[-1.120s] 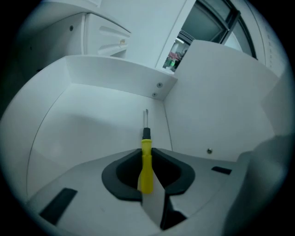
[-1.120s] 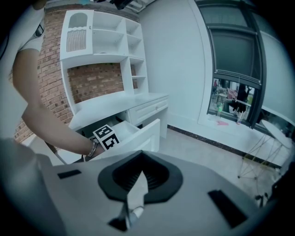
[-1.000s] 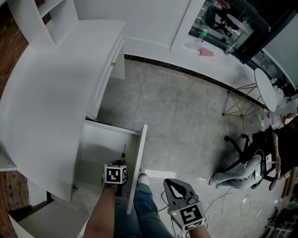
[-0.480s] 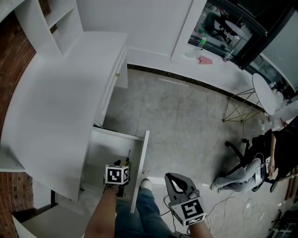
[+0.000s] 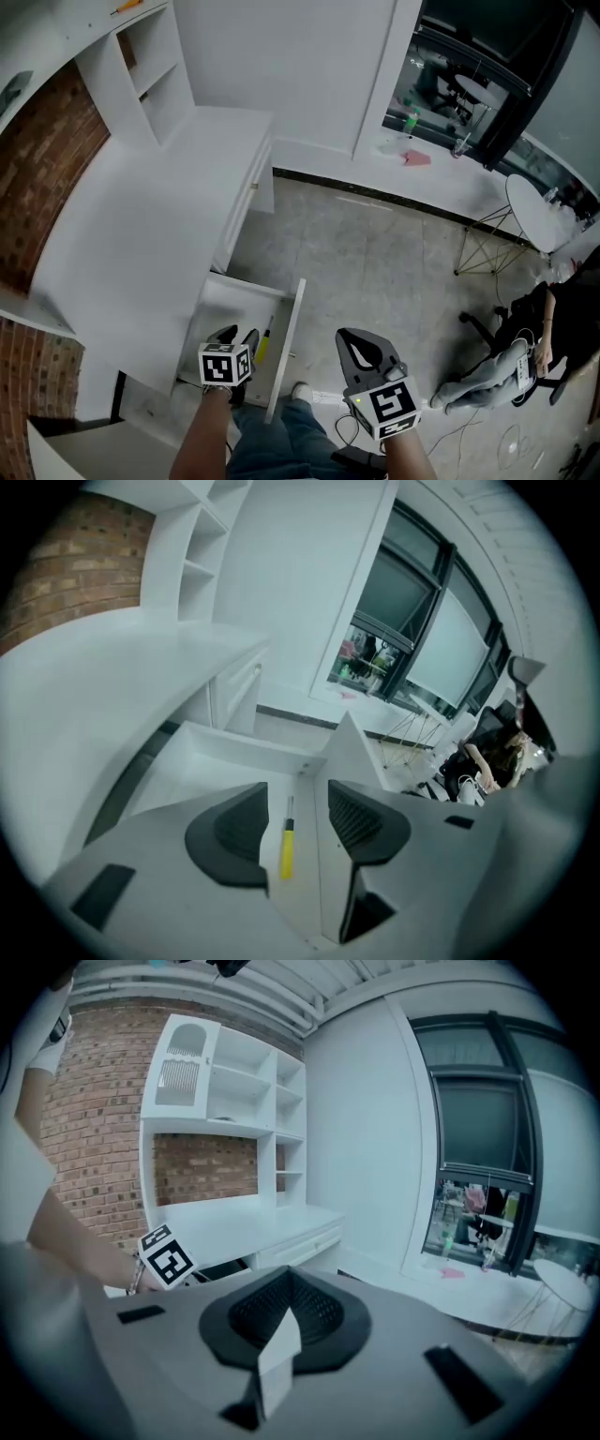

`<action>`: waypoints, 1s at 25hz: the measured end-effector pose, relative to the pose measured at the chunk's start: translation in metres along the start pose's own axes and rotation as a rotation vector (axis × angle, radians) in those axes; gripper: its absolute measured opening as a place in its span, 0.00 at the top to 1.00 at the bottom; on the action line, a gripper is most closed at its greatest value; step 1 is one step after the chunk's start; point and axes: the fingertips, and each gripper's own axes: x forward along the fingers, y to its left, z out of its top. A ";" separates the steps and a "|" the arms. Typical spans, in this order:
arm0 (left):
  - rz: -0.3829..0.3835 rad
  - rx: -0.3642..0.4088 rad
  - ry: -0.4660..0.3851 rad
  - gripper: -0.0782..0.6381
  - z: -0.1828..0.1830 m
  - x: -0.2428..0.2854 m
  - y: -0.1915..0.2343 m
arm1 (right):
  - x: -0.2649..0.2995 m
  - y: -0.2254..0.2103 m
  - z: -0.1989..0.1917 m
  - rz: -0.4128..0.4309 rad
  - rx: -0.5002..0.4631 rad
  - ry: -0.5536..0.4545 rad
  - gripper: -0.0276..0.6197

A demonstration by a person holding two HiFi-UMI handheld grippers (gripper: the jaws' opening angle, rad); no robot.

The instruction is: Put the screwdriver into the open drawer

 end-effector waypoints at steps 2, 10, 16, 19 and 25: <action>0.008 0.002 -0.063 0.62 0.010 -0.023 -0.006 | -0.007 -0.001 0.012 0.005 -0.010 -0.035 0.94; 0.091 0.208 -0.432 0.87 0.062 -0.117 -0.029 | -0.030 0.012 0.052 0.008 -0.047 -0.122 0.94; 0.029 0.398 -0.603 0.87 0.089 -0.182 -0.054 | -0.045 0.032 0.076 -0.034 -0.046 -0.211 0.94; 0.010 0.418 -0.676 0.87 0.103 -0.220 -0.052 | -0.054 0.051 0.092 -0.065 -0.051 -0.242 0.94; -0.023 0.453 -0.817 0.87 0.126 -0.296 -0.046 | -0.084 0.091 0.114 -0.146 -0.076 -0.309 0.94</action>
